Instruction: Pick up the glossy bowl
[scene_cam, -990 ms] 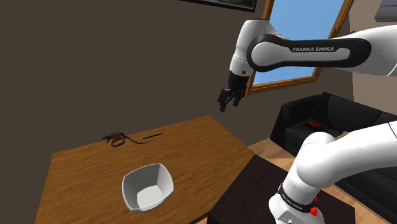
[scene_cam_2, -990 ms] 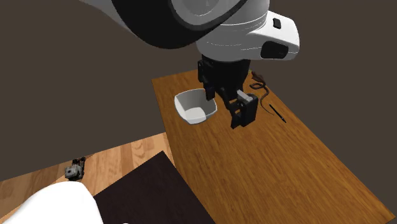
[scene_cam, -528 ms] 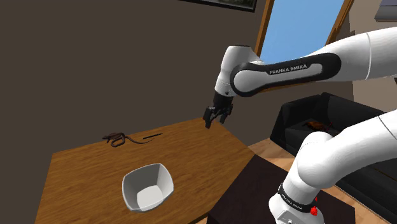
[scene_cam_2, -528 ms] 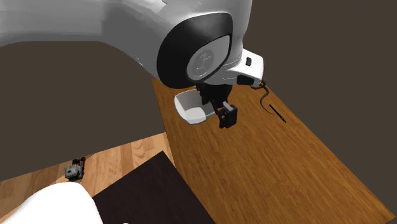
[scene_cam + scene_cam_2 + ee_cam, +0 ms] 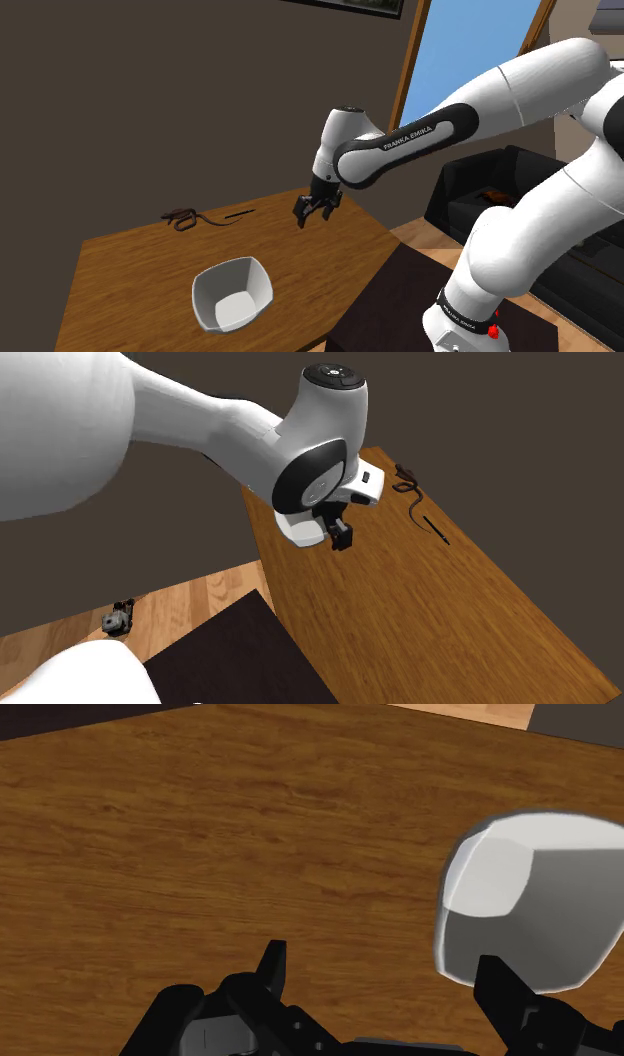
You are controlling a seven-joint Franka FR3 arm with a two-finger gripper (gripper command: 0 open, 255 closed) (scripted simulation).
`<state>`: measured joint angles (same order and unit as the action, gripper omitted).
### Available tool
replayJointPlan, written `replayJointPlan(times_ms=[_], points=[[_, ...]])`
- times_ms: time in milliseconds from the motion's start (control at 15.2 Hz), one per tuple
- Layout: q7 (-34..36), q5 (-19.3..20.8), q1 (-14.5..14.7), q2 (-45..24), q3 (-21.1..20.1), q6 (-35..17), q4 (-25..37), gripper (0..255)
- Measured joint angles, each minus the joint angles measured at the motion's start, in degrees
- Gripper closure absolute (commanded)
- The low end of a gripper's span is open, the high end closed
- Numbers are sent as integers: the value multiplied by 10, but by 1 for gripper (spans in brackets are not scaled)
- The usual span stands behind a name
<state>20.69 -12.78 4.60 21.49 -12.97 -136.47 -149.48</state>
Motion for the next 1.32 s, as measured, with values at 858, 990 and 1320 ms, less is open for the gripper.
replayJointPlan(times_ms=[858,990,1320], points=[[92,-4,31,-291,-50,-242,77,0],[110,10,40,-341,-45,-266,107,0],[121,21,53,-393,-38,-306,120,0]])
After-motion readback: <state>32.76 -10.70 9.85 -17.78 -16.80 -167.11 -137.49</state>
